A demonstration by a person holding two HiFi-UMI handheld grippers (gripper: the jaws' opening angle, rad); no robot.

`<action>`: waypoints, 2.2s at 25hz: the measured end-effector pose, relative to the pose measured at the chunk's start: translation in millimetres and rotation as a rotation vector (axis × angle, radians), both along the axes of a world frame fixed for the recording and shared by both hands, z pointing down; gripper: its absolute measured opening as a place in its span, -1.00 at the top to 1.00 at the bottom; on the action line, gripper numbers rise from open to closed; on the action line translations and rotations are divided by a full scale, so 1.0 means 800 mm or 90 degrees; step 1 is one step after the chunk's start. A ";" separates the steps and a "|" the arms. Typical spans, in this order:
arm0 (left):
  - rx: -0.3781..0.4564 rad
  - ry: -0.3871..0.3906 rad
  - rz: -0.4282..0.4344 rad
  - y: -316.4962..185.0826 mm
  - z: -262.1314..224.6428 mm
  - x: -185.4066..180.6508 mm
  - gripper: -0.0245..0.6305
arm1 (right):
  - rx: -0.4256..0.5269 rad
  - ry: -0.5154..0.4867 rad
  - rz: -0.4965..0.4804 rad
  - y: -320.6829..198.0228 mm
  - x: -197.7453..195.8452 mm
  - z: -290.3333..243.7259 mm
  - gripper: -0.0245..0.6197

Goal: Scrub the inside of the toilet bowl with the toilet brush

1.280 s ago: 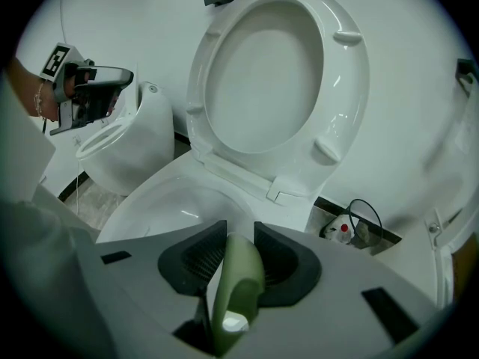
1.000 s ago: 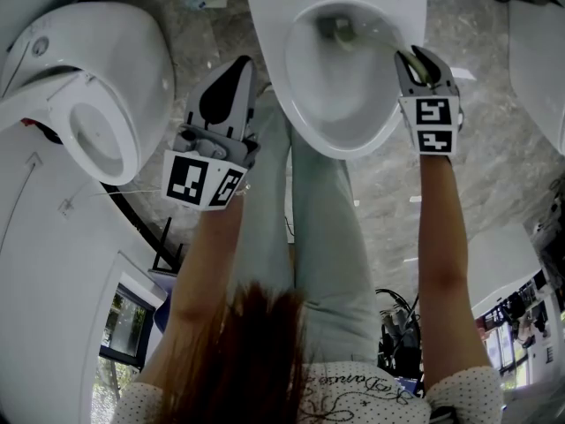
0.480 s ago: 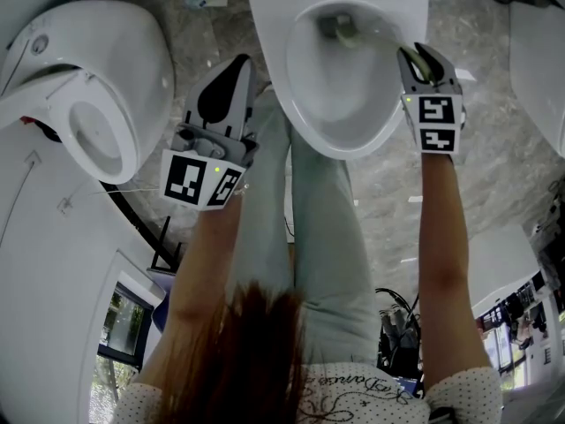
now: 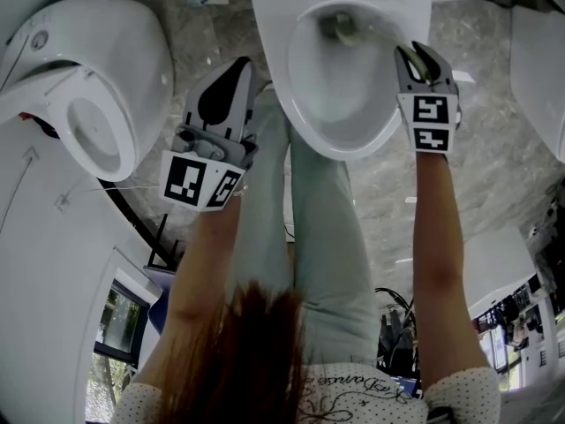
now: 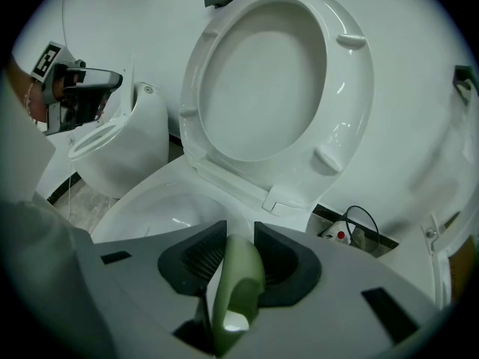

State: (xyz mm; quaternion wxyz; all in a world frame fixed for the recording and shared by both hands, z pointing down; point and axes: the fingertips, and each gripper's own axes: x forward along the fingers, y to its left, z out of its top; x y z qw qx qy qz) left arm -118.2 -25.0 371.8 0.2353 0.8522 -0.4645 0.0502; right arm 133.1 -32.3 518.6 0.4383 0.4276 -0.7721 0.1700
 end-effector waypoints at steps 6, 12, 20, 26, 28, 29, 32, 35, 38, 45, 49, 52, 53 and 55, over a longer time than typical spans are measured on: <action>0.001 0.000 -0.007 -0.002 0.001 -0.001 0.92 | 0.002 0.000 -0.006 -0.001 -0.004 0.001 0.53; 0.000 0.001 -0.010 -0.004 0.002 -0.001 0.92 | 0.002 -0.002 -0.008 -0.004 -0.007 0.002 0.53; 0.002 -0.005 -0.008 -0.006 0.002 -0.002 0.92 | 0.003 0.000 -0.030 -0.007 -0.021 0.005 0.53; 0.000 -0.003 -0.007 -0.004 0.002 -0.007 0.92 | 0.003 -0.004 -0.056 -0.008 -0.041 0.004 0.53; -0.001 -0.003 -0.007 -0.002 0.003 -0.008 0.92 | 0.004 -0.006 -0.064 -0.008 -0.047 0.004 0.53; -0.002 -0.003 -0.008 -0.001 0.003 -0.009 0.92 | 0.004 -0.007 -0.067 -0.008 -0.049 0.004 0.53; -0.003 -0.002 -0.013 0.001 0.003 -0.010 0.92 | 0.007 -0.011 -0.074 -0.008 -0.054 0.003 0.53; -0.007 -0.004 -0.015 0.004 0.005 -0.010 0.92 | 0.010 -0.014 -0.078 -0.006 -0.058 0.003 0.54; -0.008 -0.004 -0.015 0.006 0.005 -0.009 0.92 | 0.012 -0.017 -0.084 -0.005 -0.061 0.001 0.54; -0.006 -0.003 -0.014 0.006 0.005 -0.006 0.92 | 0.023 -0.002 -0.162 0.004 -0.078 -0.001 0.54; -0.003 -0.002 -0.012 0.006 0.004 -0.003 0.92 | 0.027 -0.002 -0.206 0.011 -0.089 -0.001 0.54; -0.005 -0.002 -0.012 0.008 0.004 -0.002 0.92 | 0.025 -0.004 -0.219 0.016 -0.090 0.000 0.54; -0.005 -0.003 -0.011 0.009 0.004 -0.001 0.92 | 0.025 -0.005 -0.223 0.018 -0.090 0.000 0.54; -0.006 -0.003 -0.009 0.011 0.005 0.001 0.92 | 0.024 -0.007 -0.232 0.021 -0.089 -0.001 0.54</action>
